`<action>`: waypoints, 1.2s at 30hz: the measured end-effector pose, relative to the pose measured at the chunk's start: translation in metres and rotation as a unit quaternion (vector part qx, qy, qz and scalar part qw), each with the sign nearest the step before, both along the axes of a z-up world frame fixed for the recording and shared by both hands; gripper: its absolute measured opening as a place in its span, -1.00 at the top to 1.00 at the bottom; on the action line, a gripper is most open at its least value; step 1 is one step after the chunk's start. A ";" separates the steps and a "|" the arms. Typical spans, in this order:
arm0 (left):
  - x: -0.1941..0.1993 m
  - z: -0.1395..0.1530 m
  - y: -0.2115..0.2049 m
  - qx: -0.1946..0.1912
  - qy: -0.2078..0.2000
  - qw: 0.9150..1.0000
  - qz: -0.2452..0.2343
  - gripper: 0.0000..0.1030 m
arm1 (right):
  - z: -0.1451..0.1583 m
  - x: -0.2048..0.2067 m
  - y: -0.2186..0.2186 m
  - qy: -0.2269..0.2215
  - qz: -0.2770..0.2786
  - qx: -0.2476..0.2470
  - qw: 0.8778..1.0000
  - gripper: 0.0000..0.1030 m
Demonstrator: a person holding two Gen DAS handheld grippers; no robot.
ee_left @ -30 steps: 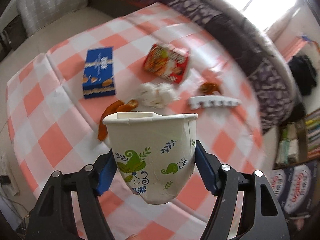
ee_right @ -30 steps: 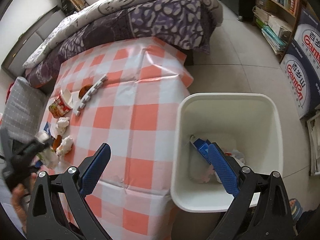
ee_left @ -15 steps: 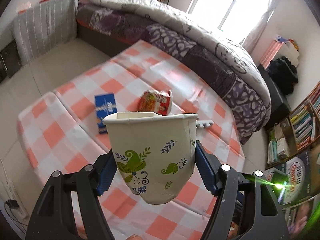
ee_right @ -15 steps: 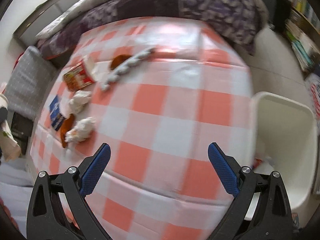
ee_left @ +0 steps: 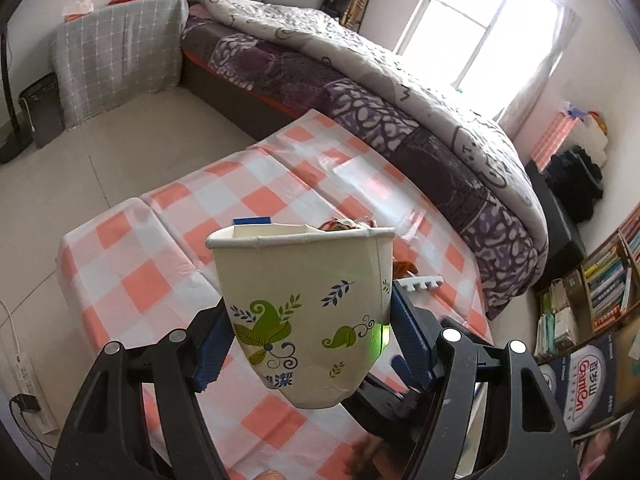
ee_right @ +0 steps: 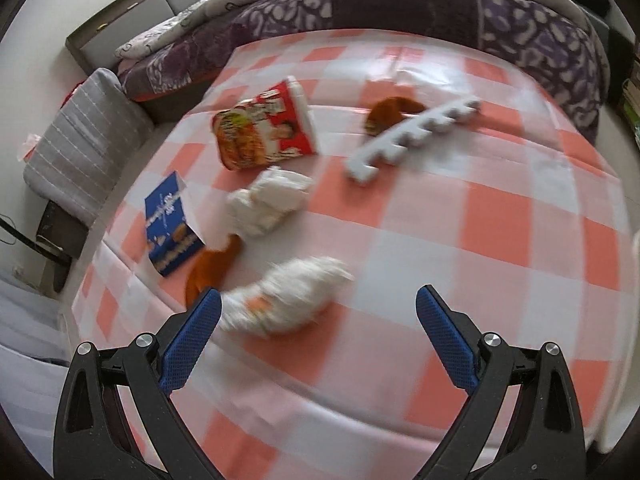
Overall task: Collect trash
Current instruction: 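Grasp the white wrapped bundle with the right gripper while the left gripper holds the cup, then carry the bundle and cup over the white bin and open both grippers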
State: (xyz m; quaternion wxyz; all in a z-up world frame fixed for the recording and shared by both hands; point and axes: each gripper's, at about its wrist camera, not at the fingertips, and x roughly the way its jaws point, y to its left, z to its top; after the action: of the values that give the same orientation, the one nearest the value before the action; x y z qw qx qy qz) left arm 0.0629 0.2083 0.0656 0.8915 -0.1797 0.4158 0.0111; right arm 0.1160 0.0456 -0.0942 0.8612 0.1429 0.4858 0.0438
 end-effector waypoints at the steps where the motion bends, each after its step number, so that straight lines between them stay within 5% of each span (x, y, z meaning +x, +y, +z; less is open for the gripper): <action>1: 0.000 0.000 0.002 -0.005 0.000 1.000 0.001 -0.37 | -0.002 0.004 0.004 0.002 0.000 -0.002 1.000 -0.82; 5: 0.001 0.003 0.005 -0.017 -0.002 1.000 -0.001 -0.37 | -0.015 0.014 0.024 0.003 0.010 -0.035 0.999 -0.80; 8: 0.001 0.005 0.005 -0.011 -0.005 1.000 -0.001 -0.37 | -0.019 0.013 0.028 -0.015 0.021 -0.068 0.997 -0.14; 10: 0.001 0.005 0.008 -0.016 -0.005 1.000 0.001 -0.37 | -0.020 0.011 0.027 -0.023 0.033 -0.068 0.997 0.03; 36: 0.002 0.000 -0.070 -0.010 -0.007 0.998 -0.064 -0.37 | 0.056 -0.054 -0.134 -0.030 -0.079 -0.071 0.994 0.07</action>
State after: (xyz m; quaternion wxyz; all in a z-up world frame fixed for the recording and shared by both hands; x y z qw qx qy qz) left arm 0.0649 0.1385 0.0651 0.8912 -0.1620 0.4207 -0.0514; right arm 0.0625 -0.0883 -0.0382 0.8842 0.1178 0.4486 -0.0551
